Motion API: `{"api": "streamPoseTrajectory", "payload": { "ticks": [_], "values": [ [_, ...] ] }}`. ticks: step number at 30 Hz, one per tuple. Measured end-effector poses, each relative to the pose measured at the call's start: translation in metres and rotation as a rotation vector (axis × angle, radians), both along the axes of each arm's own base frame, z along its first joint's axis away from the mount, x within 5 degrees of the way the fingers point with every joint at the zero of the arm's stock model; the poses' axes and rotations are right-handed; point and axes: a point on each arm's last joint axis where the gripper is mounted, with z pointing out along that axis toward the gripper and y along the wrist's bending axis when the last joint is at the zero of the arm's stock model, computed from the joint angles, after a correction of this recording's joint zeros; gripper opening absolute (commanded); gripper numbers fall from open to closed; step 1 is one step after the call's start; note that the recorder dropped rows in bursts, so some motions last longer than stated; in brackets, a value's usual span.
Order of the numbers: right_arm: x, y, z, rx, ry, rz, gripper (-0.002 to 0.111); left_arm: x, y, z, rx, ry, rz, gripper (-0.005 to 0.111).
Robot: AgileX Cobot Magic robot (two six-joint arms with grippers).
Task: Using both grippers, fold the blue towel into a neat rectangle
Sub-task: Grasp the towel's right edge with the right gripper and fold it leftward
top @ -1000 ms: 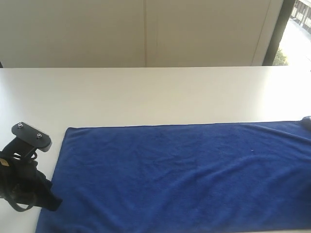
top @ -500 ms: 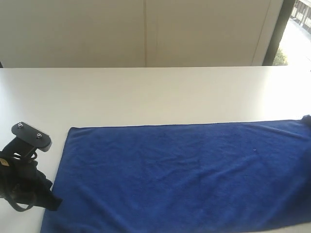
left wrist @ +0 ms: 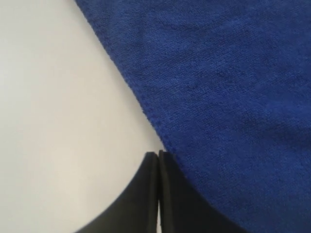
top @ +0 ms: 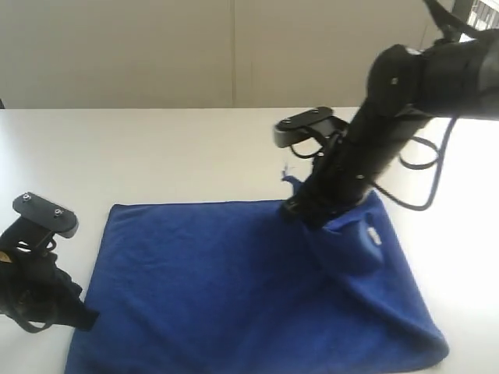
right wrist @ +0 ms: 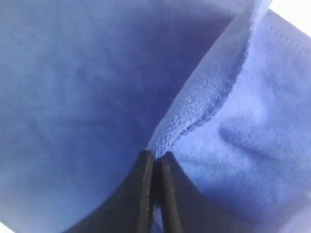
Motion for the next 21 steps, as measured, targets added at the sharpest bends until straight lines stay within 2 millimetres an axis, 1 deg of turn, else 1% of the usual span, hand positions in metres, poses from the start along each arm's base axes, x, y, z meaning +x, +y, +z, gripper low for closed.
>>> {"api": "streamPoseTrajectory", "payload": {
  "ticks": [2, 4, 7, 11, 15, 18, 21],
  "values": [
    [-0.002, 0.036, 0.008, 0.030, -0.041, 0.048, 0.003, 0.002, 0.010, 0.007, -0.022, -0.017, 0.062, 0.000],
    [-0.001, 0.057, 0.010, 0.048, -0.052, 0.066, 0.003, 0.003, 0.020, 0.013, -0.037, -0.031, 0.109, 0.000],
    [-0.002, 0.087, 0.008, 0.062, -0.051, 0.107, 0.003, 0.003, 0.033, 0.023, -0.066, -0.061, 0.179, 0.000],
    [-0.006, 0.125, 0.003, 0.080, -0.048, 0.167, 0.003, 0.001, 0.042, 0.035, -0.085, -0.105, 0.221, 0.000],
    [-0.009, 0.157, 0.002, 0.104, -0.056, 0.210, 0.003, -0.001, 0.042, 0.039, -0.096, -0.118, 0.226, 0.000],
    [-0.008, 0.174, 0.003, 0.125, -0.070, 0.220, 0.003, -0.001, 0.042, 0.039, -0.100, -0.113, 0.228, 0.000],
    [-0.007, 0.188, 0.003, 0.140, -0.083, 0.229, 0.003, -0.001, 0.042, 0.039, -0.100, -0.110, 0.226, 0.000]
  ]
}}
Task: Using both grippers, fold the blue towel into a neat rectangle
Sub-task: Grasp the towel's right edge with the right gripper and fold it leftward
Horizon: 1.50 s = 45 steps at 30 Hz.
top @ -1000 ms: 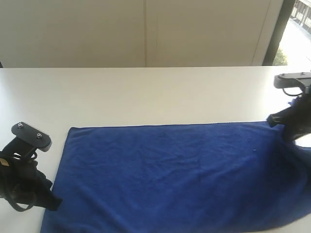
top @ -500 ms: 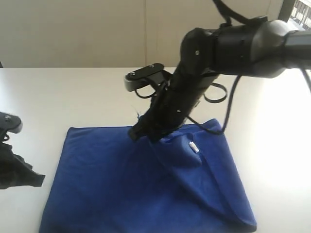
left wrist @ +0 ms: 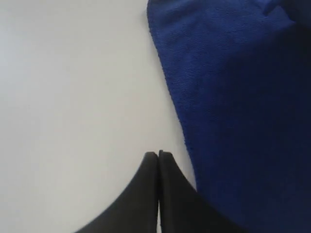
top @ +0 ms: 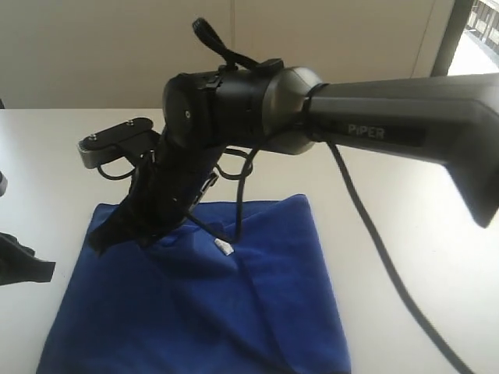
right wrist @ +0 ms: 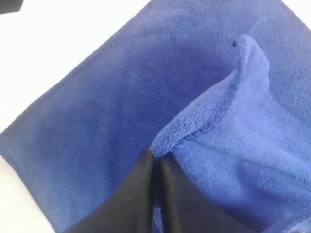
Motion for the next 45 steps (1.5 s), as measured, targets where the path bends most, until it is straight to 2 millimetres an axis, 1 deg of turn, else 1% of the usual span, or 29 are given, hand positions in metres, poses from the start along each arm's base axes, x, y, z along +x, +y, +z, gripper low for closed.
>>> {"api": "streamPoseTrajectory", "payload": {
  "ticks": [3, 10, 15, 19, 21, 23, 25, 28, 30, 31, 33, 35, 37, 45],
  "values": [
    [0.001, 0.011, 0.002, 0.017, -0.009, 0.001, 0.003, 0.000, 0.000, 0.000, 0.000, 0.000, 0.000, 0.000],
    [0.003, 0.020, 0.010, 0.065, -0.031, -0.016, 0.003, 0.000, 0.000, 0.001, 0.000, -0.003, 0.000, 0.000],
    [0.003, 0.020, 0.010, 0.050, -0.041, -0.012, 0.003, -0.002, 0.003, 0.013, -0.004, -0.081, 0.016, 0.000],
    [0.005, 0.015, 0.008, -0.007, -0.066, -0.011, 0.003, -0.005, 0.016, 0.027, -0.011, -0.147, 0.081, 0.000],
    [0.006, 0.012, 0.012, -0.023, -0.084, -0.018, 0.003, -0.006, 0.024, 0.031, -0.022, -0.166, 0.127, 0.000],
    [0.005, 0.010, 0.023, -0.026, -0.115, -0.017, 0.003, -0.007, 0.031, 0.033, -0.033, -0.171, 0.173, 0.000],
    [0.004, 0.007, 0.041, -0.007, -0.155, -0.019, 0.003, -0.007, 0.035, 0.033, -0.038, -0.170, 0.196, 0.000],
    [0.003, 0.005, 0.068, 0.035, -0.211, -0.025, 0.003, -0.008, 0.037, 0.033, -0.044, -0.165, 0.210, 0.000],
    [0.003, 0.005, 0.081, 0.062, -0.236, -0.034, 0.003, -0.009, 0.037, 0.032, -0.045, -0.158, 0.212, 0.000],
    [0.003, 0.005, 0.086, 0.073, -0.245, -0.038, 0.003, -0.009, 0.037, 0.031, -0.047, -0.155, 0.215, 0.000],
    [0.003, 0.005, 0.089, 0.082, -0.250, -0.044, 0.003, -0.010, 0.037, 0.029, -0.047, -0.149, 0.215, 0.000],
    [0.004, 0.007, 0.087, 0.091, -0.239, -0.048, 0.003, -0.011, 0.037, 0.028, -0.046, -0.147, 0.215, 0.000],
    [0.005, 0.011, 0.078, 0.098, -0.209, -0.052, 0.003, -0.011, 0.037, 0.028, -0.046, -0.147, 0.215, 0.000],
    [0.013, 0.037, 0.032, 0.198, -0.081, -0.043, 0.003, -0.011, 0.037, 0.028, -0.049, -0.146, 0.218, 0.000]
  ]
}}
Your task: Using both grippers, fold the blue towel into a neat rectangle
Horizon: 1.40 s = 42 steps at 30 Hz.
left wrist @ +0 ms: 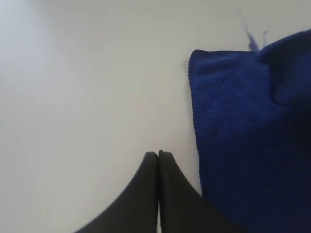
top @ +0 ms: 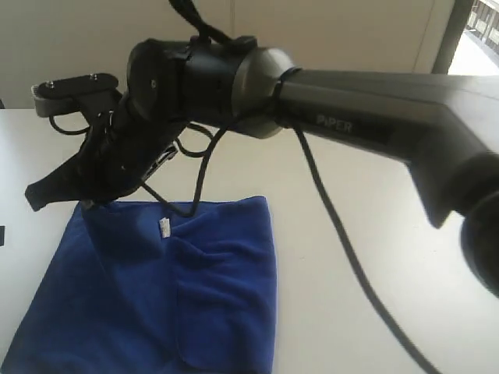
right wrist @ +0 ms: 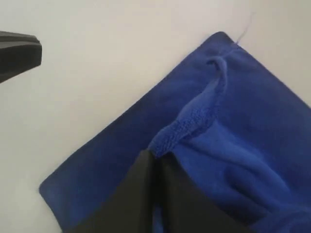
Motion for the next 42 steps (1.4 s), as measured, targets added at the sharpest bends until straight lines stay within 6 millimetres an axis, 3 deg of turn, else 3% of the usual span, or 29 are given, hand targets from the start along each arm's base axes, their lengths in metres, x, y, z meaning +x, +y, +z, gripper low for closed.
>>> {"api": "streamPoseTrajectory", "payload": {
  "ticks": [3, 5, 9, 11, 17, 21, 24, 28, 31, 34, 42],
  "values": [
    [0.003, 0.008, -0.017, 0.014, 0.009, 0.007, 0.011, 0.000, 0.000, 0.000, 0.000, 0.000, 0.000, 0.000],
    [0.003, 0.013, -0.028, 0.008, 0.023, 0.016, 0.025, 0.000, 0.000, 0.000, 0.000, 0.000, 0.000, 0.000],
    [0.005, 0.015, -0.044, -0.017, 0.040, 0.029, 0.064, 0.000, 0.000, 0.000, 0.000, 0.000, 0.000, 0.000],
    [0.005, 0.015, -0.044, -0.021, 0.031, 0.041, 0.068, 0.000, 0.000, 0.000, 0.000, 0.000, 0.000, 0.000],
    [0.006, 0.000, -0.014, -0.125, -0.119, 0.080, 0.054, 0.000, 0.000, 0.000, 0.000, 0.000, 0.000, 0.000],
    [0.017, -0.039, 0.016, -0.301, -0.209, 0.014, 0.038, 0.000, 0.000, 0.000, 0.000, 0.000, 0.000, 0.000],
    [0.032, -0.072, 0.015, -0.404, -0.169, -0.050, 0.024, 0.000, 0.000, 0.000, 0.000, 0.000, 0.000, 0.000],
    [0.047, -0.106, -0.017, -0.515, -0.056, -0.091, 0.007, 0.000, 0.000, 0.000, -0.008, 0.001, 0.007, 0.000],
    [0.048, -0.116, -0.047, -0.552, 0.028, -0.077, 0.000, 0.000, 0.000, 0.000, -0.010, 0.004, 0.006, 0.000],
    [0.045, -0.113, -0.071, -0.535, 0.088, -0.030, 0.000, 0.000, 0.000, 0.000, -0.011, 0.004, 0.007, 0.000],
    [0.046, -0.106, -0.110, -0.498, 0.160, 0.001, 0.000, 0.000, 0.000, 0.000, -0.016, 0.005, 0.010, 0.000]
  ]
}}
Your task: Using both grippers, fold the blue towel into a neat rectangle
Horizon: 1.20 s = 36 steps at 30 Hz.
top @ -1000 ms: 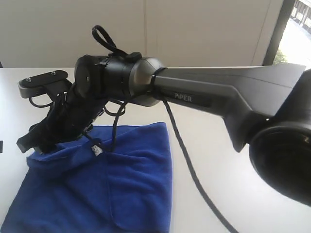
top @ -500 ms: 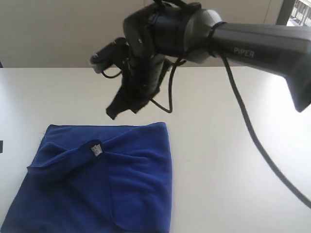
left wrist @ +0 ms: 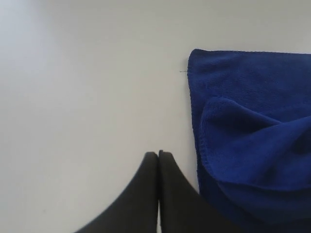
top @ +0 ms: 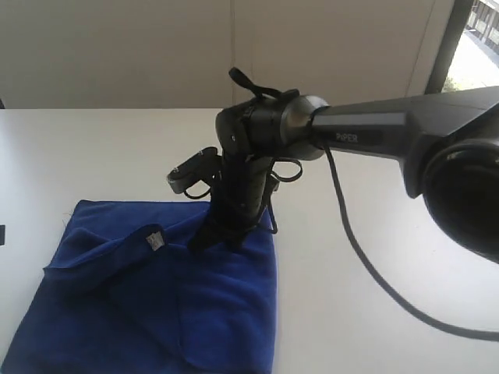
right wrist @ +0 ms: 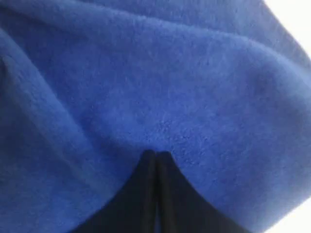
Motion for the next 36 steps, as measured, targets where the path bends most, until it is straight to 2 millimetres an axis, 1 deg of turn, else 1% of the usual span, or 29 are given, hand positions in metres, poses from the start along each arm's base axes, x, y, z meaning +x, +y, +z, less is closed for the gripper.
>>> {"api": "streamPoseTrajectory", "payload": {
  "ticks": [1, 6, 8, 9, 10, 11, 12, 13, 14, 16, 18, 20, 21, 22, 24, 25, 28, 31, 33, 35, 36],
  "values": [
    [0.000, -0.001, -0.005, -0.019, 0.012, 0.005, 0.000, 0.000, 0.000, 0.000, 0.000, 0.000, 0.000, 0.000],
    [0.000, -0.007, -0.008, -0.078, 0.013, 0.017, 0.000, 0.000, 0.000, 0.000, 0.000, 0.002, 0.000, 0.000],
    [-0.001, -0.017, -0.010, -0.105, 0.018, 0.005, 0.000, 0.000, 0.000, -0.001, -0.001, 0.006, -0.001, 0.000],
    [0.000, -0.031, -0.012, -0.135, 0.020, -0.005, 0.000, 0.000, 0.000, -0.001, -0.001, 0.006, -0.001, 0.000],
    [0.001, -0.037, -0.013, -0.151, 0.020, -0.009, 0.000, 0.000, 0.000, -0.001, -0.001, 0.006, -0.001, 0.000],
    [0.001, -0.055, -0.014, -0.198, 0.018, -0.023, 0.000, 0.000, 0.000, -0.001, -0.001, 0.008, -0.002, 0.000],
    [0.001, -0.065, -0.015, -0.226, 0.017, -0.023, 0.000, 0.000, 0.000, -0.001, -0.001, 0.008, -0.002, 0.000],
    [0.000, -0.084, -0.016, -0.280, 0.019, -0.018, 0.000, 0.000, 0.000, -0.001, -0.001, 0.008, -0.002, 0.000],
    [-0.002, -0.093, -0.017, -0.313, 0.020, -0.006, 0.000, 0.000, 0.000, -0.001, -0.002, 0.009, -0.003, 0.000],
    [-0.008, -0.126, -0.017, -0.408, 0.020, 0.019, 0.000, 0.000, 0.000, -0.001, -0.002, 0.011, -0.003, 0.000],
    [-0.010, -0.152, -0.015, -0.429, 0.023, -0.021, 0.000, 0.000, -0.004, -0.001, -0.002, 0.011, -0.019, 0.000],
    [-0.010, -0.175, -0.012, -0.427, 0.029, -0.091, 0.000, -0.001, -0.012, -0.001, 0.000, 0.011, -0.066, 0.000],
    [-0.010, -0.181, -0.009, -0.419, 0.020, -0.112, 0.000, -0.001, -0.017, -0.001, 0.003, 0.011, -0.089, 0.000],
    [-0.010, -0.184, -0.001, -0.400, 0.002, -0.132, 0.000, -0.001, -0.022, -0.002, 0.008, 0.011, -0.120, 0.000],
    [-0.011, -0.181, 0.016, -0.337, -0.049, -0.163, 0.000, 0.000, -0.032, -0.005, 0.012, 0.026, -0.168, 0.000],
    [-0.013, -0.176, 0.026, -0.302, -0.074, -0.173, 0.000, 0.001, -0.037, -0.005, 0.013, 0.037, -0.198, 0.000],
    [-0.020, -0.163, 0.050, -0.215, -0.116, -0.191, 0.000, 0.008, -0.063, 0.002, 0.029, 0.088, -0.362, 0.000],
    [-0.030, -0.149, 0.066, -0.138, -0.096, -0.215, 0.000, 0.024, -0.098, 0.021, 0.057, 0.138, -0.584, 0.000],
    [-0.040, -0.143, 0.071, -0.096, -0.069, -0.227, 0.000, 0.038, -0.122, 0.035, 0.073, 0.181, -0.730, 0.000],
    [-0.050, -0.142, 0.074, -0.081, -0.042, -0.234, 0.000, 0.052, -0.141, 0.042, 0.095, 0.239, -0.870, 0.000],
    [-0.057, -0.143, 0.074, -0.076, -0.028, -0.247, 0.000, 0.060, -0.151, 0.041, 0.113, 0.275, -0.950, 0.000]
  ]
}}
